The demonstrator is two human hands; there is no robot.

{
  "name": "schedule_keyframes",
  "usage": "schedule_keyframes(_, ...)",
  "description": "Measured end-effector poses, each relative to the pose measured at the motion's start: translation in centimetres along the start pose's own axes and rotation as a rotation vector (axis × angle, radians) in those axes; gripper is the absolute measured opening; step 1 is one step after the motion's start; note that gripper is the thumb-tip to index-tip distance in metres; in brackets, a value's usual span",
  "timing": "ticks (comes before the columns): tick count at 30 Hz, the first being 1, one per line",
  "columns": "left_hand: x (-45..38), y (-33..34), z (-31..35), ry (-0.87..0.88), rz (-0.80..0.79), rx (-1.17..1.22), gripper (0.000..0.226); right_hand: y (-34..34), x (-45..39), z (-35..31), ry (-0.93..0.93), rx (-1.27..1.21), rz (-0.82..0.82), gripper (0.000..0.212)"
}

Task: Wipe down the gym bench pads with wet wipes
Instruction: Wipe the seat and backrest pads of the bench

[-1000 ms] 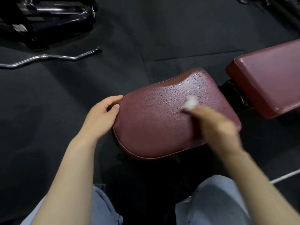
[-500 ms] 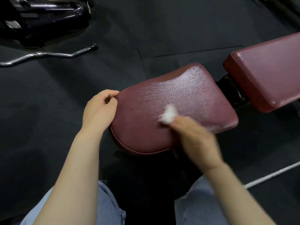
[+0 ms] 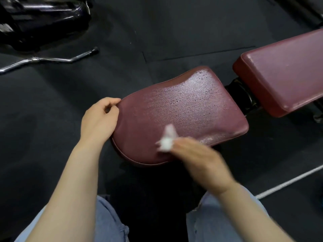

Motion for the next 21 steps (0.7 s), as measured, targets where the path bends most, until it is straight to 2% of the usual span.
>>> schedule_keyframes(3, -0.1, 0.2, -0.1, 0.014, -0.025, 0.01, 0.034, -9.4, 5.3, 9.0, 0.462, 0.222, 0.283, 0.034)
schedule_keyframes(5, -0.1, 0.1, -0.1, 0.015, -0.018, -0.004, 0.034, -10.5, 7.7, 9.9, 0.655, 0.304, 0.449, 0.033)
schedule_keyframes(6, -0.1, 0.2, 0.0, 0.013, -0.012, -0.011, 0.034, -9.0, 7.3, 8.6, 0.634, 0.3, 0.482, 0.033)
schedule_keyframes(7, -0.2, 0.2, 0.0, 0.009, -0.004, -0.012, 0.033, -6.5, 5.9, 6.4, 0.53, 0.271, 0.459, 0.031)
schedule_keyframes(10, -0.4, 0.1, 0.2, -0.003, 0.027, -0.006, 0.033, 2.3, 1.8, -2.2, 0.106, 0.1, 0.159, 0.03)
schedule_keyframes(13, -0.4, -0.1, 0.4, -0.001, 0.048, -0.011, 0.034, 3.7, 0.9, -4.1, -0.137, -0.036, -0.073, 0.029)
schedule_keyframes(15, -0.3, -0.1, 0.1, -0.014, 0.034, 0.007, 0.034, 0.1, 1.4, -1.3, -0.11, -0.005, -0.057, 0.034)
schedule_keyframes(19, -0.2, 0.3, -0.3, -0.018, -0.001, 0.041, 0.034, -10.3, 6.0, 8.7, 0.257, 0.392, 0.192, 0.038)
schedule_keyframes(21, -0.1, 0.4, -0.4, -0.016, -0.012, 0.045, 0.035, -12.6, 8.3, 11.7, 0.44, 0.518, 0.293, 0.032)
Point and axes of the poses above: each hand's wrist, its own x-axis away from the middle knuckle, its own y-axis out of the palm, z = x × y, the point moved 10 cm from there along -x, towards the middle knuckle, and after that the axes turned 7 degrees about -x, right-handed, at the moved point
